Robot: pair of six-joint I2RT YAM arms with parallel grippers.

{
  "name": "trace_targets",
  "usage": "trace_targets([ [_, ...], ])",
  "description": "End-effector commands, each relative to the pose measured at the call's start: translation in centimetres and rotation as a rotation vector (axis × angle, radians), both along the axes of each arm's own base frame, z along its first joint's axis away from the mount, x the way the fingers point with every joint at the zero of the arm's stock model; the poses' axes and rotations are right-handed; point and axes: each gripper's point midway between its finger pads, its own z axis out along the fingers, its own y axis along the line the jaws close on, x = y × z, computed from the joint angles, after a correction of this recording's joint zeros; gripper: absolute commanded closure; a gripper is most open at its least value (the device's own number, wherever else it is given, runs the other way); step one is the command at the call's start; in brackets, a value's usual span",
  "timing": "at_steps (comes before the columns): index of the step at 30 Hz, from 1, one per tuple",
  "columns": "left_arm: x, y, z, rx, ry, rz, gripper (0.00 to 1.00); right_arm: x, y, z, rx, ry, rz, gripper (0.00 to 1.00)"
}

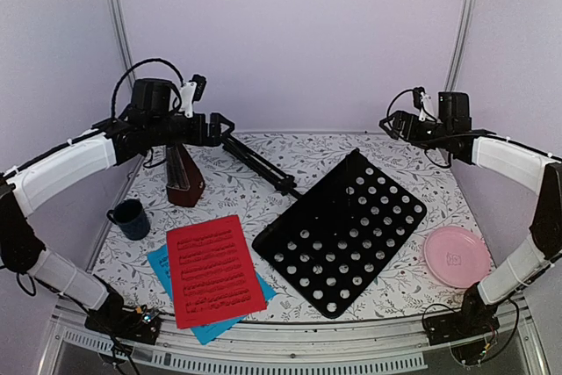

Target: Set up the instrument practice props

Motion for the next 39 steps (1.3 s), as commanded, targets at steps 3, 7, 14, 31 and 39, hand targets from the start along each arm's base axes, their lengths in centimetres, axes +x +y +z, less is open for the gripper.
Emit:
trace_targets([
  [3, -0.3, -5.0, -1.5, 0.077, 0.026, -0.107, 0.01, -0.4, -0.8, 2.4, 0.007, -0.062, -0.056, 0.01],
  [7, -0.7, -8.4, -3.1, 0.130, 0.065, -0.167, 0.01, -1.0, -1.6, 2.5, 0.011, -0.063, -0.041, 0.01],
  [14, -1.7, -14.1, -6.5, 0.223, 0.129, -0.200, 0.08, -2.7, -5.2, 3.8, 0.031, -0.114, -0.171, 0.01],
  [31, -3.9, -23.4, -13.4, 0.414, 0.179, -0.309, 0.28, -4.2, -7.2, 3.2, 0.019, -0.103, -0.270, 0.01],
  [39, -3.7, -25.0, -16.0, 0.463, 0.180, -0.280, 0.43, -4.9, -7.0, 3.8, 0.043, -0.145, -0.250, 0.01],
])
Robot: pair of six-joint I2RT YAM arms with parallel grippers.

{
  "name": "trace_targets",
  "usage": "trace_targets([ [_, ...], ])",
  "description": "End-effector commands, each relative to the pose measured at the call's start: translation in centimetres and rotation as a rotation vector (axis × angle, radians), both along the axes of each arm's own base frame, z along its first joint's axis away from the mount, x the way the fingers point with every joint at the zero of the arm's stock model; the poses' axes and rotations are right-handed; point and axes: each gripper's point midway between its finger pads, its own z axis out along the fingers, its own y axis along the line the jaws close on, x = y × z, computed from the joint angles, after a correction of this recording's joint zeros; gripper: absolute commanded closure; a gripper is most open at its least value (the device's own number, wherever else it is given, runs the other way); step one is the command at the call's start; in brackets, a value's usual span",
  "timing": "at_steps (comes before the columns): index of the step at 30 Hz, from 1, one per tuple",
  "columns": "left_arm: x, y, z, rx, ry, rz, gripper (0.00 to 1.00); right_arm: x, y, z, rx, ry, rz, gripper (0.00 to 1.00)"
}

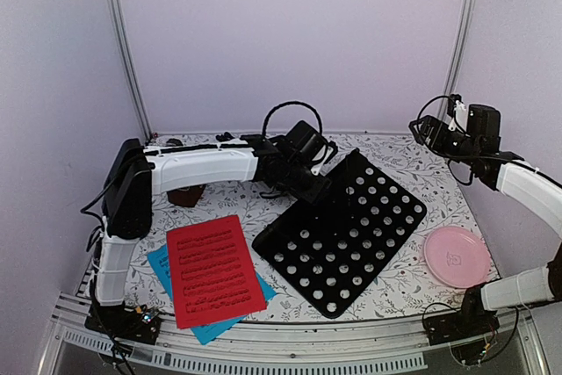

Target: Set up the instrument practice props

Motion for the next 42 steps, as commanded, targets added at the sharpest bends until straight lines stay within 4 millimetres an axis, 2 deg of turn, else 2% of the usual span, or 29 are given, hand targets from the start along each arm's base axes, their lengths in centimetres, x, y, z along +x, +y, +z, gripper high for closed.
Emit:
trace_targets([
  [1, 0.3, -0.5, -0.6, 0.041, -0.027, 0.029, 0.44, -0.5, -0.3, 1.5, 0.019, -0.060, -0.010, 0.01],
  [6, 0.9, -0.1, -2.0, 0.093, -0.040, 0.061, 0.52, -0.9, -0.6, 1.5, 0.026, -0.066, -0.021, 0.01],
  [15, 1.7, -0.2, -3.3, 0.133, -0.051, 0.069, 0.59, -1.0, -1.0, 1.6, 0.026, -0.070, -0.037, 0.01],
  [18, 2.0, -0.4, -3.6, 0.117, -0.038, 0.065, 0.65, -0.9, -1.0, 1.3, 0.025, -0.058, -0.040, 0.01],
  [24, 3.4, -0.2, -3.2, 0.064, -0.004, 0.089, 0.78, -0.8, -1.0, 1.4, 0.030, -0.046, -0.046, 0.01],
  [31, 3.7, -0.1, -2.5, 0.054, -0.010, 0.093, 0.91, -1.8, -3.2, 1.9, 0.047, -0.093, -0.174, 0.01],
  [35, 4.0, 0.3, -2.9, 0.081, -0.020, 0.107, 0.92, -2.6, -3.6, 2.8, 0.027, -0.134, -0.187, 0.01],
  [42, 3.7, 0.5, -4.5, 0.115, 0.007, 0.102, 0.89, -2.8, -3.7, 2.5, 0.005, -0.126, -0.188, 0.01],
])
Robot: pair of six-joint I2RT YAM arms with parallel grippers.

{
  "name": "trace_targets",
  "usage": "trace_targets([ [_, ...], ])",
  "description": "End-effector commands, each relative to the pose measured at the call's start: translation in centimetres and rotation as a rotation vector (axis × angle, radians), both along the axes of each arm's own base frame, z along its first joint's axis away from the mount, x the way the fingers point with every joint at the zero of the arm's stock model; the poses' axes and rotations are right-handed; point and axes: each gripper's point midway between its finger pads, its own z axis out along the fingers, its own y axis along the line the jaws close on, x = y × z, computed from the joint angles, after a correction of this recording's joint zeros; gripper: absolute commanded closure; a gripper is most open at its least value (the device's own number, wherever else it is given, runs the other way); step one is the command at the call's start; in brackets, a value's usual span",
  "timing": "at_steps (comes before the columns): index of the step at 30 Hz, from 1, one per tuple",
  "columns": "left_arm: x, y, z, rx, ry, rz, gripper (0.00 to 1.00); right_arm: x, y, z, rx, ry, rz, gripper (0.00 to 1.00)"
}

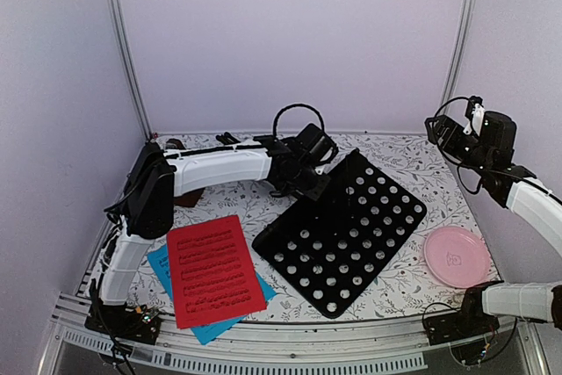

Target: Set up the instrument practice props

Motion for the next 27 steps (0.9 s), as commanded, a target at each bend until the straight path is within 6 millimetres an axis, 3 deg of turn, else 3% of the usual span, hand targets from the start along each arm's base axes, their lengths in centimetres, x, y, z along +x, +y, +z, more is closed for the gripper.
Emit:
trace_targets([
  [1, 0.5, 0.7, -1.9, 0.045, 0.018, 0.013, 0.88, 0.0, -0.6, 0.1, -0.016, -0.015, -0.025, 0.01],
  [7, 0.8, 0.4, -2.5, 0.041, 0.035, 0.006, 0.84, 0.3, -0.2, -0.3, -0.012, -0.003, -0.004, 0.01],
  [14, 1.0, 0.3, -2.3, 0.037, 0.036, 0.001, 1.00, 0.1, 0.0, -0.1, -0.022, -0.009, 0.014, 0.01],
  [16, 1.1, 0.3, -1.6, 0.027, 0.030, 0.002, 1.00, 0.0, 0.1, 0.1, -0.027, -0.017, 0.016, 0.01],
  [20, 1.7, 0.3, 1.5, -0.034, 0.006, 0.005, 1.00, -0.9, 0.2, 1.1, -0.059, -0.066, 0.033, 0.01],
  [27, 3.1, 0.2, 9.7, -0.226, -0.071, -0.031, 1.00, -3.1, -1.3, 3.1, -0.129, -0.173, -0.035, 0.01],
])
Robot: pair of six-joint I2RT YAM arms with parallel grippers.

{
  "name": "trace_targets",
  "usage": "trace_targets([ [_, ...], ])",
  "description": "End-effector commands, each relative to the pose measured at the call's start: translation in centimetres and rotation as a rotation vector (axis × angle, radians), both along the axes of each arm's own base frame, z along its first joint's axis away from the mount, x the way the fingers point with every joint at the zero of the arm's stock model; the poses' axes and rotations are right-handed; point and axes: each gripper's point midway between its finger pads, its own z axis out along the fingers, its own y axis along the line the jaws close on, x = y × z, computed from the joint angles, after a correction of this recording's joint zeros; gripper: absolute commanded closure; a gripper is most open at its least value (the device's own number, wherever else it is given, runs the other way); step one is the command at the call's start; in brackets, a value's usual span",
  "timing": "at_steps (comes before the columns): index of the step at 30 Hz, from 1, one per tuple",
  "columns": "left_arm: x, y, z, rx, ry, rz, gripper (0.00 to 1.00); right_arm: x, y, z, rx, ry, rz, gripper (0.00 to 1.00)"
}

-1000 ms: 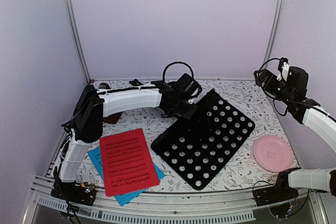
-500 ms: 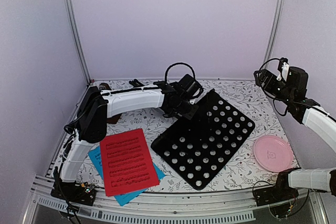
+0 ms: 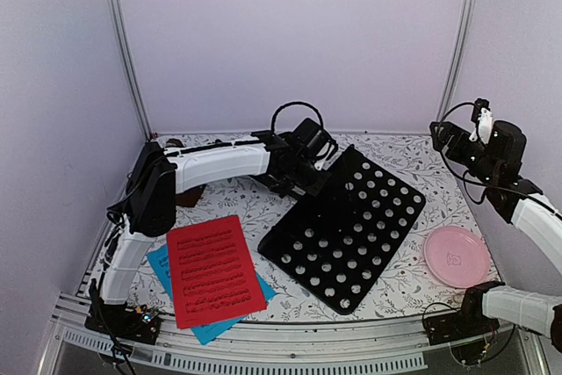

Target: Set up the instrument practice props

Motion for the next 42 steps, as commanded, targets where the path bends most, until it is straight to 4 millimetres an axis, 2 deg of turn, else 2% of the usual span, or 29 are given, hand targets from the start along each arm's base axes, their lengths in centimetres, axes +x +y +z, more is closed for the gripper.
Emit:
trace_targets([
  [1, 2.5, 0.6, 10.9, -0.233, -0.108, -0.011, 1.00, -1.3, -1.5, 2.8, -0.058, -0.115, -0.071, 0.01],
  [7, 3.0, 1.5, 18.7, -0.441, -0.158, -0.054, 1.00, -2.7, -2.8, 3.9, -0.070, -0.152, -0.136, 0.01],
  [13, 2.9, 4.2, 25.0, -0.616, -0.188, -0.086, 1.00, -4.3, -3.0, 5.8, -0.059, -0.224, -0.146, 0.01],
  [15, 2.2, 5.5, 28.6, -0.697, -0.218, -0.113, 1.00, -4.5, -3.0, 6.1, -0.062, -0.242, -0.142, 0.01],
  [20, 0.6, 7.2, 34.6, -0.855, -0.247, -0.193, 1.00, -4.0, -1.9, 5.4, -0.088, -0.242, -0.084, 0.01],
  [24, -1.3, 8.2, 38.6, -0.986, -0.241, -0.262, 1.00, -2.7, 0.6, 3.9, -0.123, -0.242, 0.056, 0.01],
  [28, -3.0, 8.9, 41.4, -1.096, -0.202, -0.311, 1.00, -1.5, 4.5, 2.6, -0.146, -0.211, 0.282, 0.01],
  [31, -4.0, 9.7, 43.2, -1.160, -0.195, -0.334, 1.00, -0.2, 6.4, 2.6, -0.112, -0.169, 0.324, 0.01],
  [34, -5.2, 10.1, 44.3, -1.219, -0.154, -0.370, 1.00, -0.4, 9.4, 3.5, -0.157, -0.196, 0.413, 0.01],
  [42, -7.1, 10.5, 45.1, -1.332, -0.041, -0.429, 1.00, -3.3, 16.8, 7.0, -0.264, -0.388, 0.713, 0.01],
])
